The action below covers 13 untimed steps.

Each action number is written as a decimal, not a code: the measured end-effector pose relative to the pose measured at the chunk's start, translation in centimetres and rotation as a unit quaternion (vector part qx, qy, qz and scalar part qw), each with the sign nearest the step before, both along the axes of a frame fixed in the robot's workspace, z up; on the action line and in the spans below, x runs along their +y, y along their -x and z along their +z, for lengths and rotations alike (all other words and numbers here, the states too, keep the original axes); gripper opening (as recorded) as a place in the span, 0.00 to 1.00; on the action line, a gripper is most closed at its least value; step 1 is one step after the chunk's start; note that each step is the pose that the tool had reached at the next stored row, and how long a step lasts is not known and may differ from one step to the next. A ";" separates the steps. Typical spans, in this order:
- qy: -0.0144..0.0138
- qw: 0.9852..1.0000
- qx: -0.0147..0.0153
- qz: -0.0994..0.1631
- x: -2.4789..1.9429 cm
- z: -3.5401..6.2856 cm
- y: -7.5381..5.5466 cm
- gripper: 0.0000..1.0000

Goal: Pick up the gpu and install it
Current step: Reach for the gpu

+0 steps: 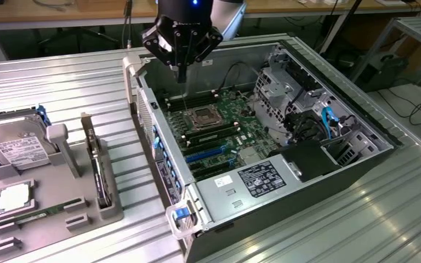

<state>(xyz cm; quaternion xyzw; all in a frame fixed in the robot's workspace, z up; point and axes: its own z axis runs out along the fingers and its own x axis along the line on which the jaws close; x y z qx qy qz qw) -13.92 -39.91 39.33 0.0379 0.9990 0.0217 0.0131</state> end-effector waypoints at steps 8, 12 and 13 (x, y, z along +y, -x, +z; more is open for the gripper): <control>0.000 1.000 0.000 0.000 -0.01 0.00 0.6 0.11; 0.000 1.000 0.000 0.000 -0.01 0.00 0.9 0.11; 0.000 1.000 0.000 0.000 -0.01 0.00 1.0 0.11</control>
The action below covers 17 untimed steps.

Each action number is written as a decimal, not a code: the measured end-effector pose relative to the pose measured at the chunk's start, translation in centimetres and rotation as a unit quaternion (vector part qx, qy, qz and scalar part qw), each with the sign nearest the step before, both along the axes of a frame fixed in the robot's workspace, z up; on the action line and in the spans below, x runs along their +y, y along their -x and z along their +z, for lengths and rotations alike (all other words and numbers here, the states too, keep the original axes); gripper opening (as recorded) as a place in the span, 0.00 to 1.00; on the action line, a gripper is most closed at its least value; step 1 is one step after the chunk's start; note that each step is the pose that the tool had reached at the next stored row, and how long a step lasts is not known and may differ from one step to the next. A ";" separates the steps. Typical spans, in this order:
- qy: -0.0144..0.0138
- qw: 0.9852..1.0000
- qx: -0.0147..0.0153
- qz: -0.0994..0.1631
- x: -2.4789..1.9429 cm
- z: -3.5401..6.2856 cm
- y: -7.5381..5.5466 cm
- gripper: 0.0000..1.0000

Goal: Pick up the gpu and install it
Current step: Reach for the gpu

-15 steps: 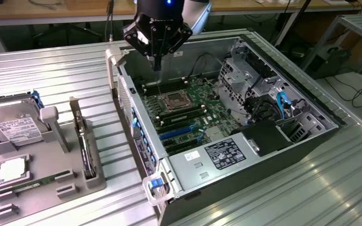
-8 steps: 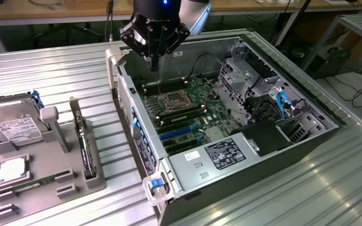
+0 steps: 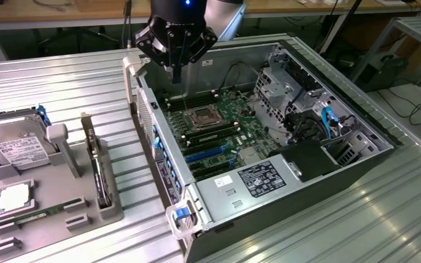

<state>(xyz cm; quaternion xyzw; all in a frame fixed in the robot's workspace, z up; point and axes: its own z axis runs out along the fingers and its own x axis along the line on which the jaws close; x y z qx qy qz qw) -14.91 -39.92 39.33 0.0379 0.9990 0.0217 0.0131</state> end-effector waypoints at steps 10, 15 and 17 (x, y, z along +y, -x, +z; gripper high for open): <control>0.000 1.000 0.000 0.000 -0.03 0.00 0.7 0.11; 0.000 1.000 0.000 0.000 -0.05 0.00 1.1 0.11; 0.000 1.000 0.000 0.000 -0.06 0.00 1.2 0.11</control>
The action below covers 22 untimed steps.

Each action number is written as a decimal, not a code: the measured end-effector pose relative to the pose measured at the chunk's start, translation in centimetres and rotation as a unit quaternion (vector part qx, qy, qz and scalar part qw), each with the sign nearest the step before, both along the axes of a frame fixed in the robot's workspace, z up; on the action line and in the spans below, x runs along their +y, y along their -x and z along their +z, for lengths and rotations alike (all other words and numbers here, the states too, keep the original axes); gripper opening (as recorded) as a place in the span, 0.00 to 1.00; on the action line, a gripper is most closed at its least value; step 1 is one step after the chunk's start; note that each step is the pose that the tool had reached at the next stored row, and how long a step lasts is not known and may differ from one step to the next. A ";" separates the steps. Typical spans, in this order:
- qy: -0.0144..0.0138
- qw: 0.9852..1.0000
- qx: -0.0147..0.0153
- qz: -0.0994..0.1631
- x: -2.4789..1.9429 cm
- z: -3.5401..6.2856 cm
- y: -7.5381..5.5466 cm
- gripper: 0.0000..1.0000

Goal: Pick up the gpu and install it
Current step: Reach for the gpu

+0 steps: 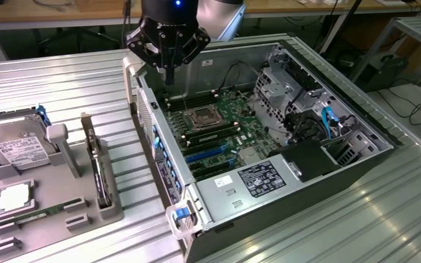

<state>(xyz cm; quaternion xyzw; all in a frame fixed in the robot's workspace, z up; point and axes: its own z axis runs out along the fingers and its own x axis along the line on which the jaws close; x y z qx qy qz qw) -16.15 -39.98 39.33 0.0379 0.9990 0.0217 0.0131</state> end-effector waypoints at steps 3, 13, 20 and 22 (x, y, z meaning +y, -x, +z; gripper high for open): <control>0.000 1.000 0.000 0.000 -0.01 0.00 0.2 0.11; 0.000 1.000 0.000 0.000 -0.06 0.00 1.0 0.11; 0.000 1.000 0.000 0.000 -0.14 0.00 1.8 0.11; 0.000 1.000 0.000 0.000 -0.16 0.00 2.0 0.11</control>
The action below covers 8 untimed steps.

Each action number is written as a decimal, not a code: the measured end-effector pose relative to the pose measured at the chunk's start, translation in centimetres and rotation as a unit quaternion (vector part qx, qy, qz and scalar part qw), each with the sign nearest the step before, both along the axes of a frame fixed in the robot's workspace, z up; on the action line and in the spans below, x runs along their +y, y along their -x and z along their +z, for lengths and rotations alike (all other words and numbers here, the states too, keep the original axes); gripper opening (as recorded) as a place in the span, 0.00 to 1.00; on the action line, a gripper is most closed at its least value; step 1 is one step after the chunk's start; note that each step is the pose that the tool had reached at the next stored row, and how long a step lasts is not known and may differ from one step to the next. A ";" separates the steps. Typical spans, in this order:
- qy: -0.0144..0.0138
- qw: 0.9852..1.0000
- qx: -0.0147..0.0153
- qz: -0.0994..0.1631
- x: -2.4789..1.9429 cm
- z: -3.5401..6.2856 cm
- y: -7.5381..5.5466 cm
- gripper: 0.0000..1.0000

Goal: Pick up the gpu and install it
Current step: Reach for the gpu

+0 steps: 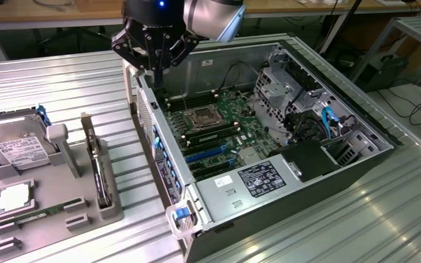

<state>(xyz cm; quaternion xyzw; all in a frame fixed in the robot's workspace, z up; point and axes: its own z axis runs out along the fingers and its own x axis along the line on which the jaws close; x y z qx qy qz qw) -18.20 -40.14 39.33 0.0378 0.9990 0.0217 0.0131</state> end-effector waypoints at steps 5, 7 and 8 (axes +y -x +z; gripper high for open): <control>0.000 1.000 0.000 0.000 -0.06 0.00 0.6 0.11; 0.000 1.000 0.000 0.000 -0.09 0.00 0.9 0.11; 0.000 1.000 0.000 0.000 -0.11 0.00 1.0 0.11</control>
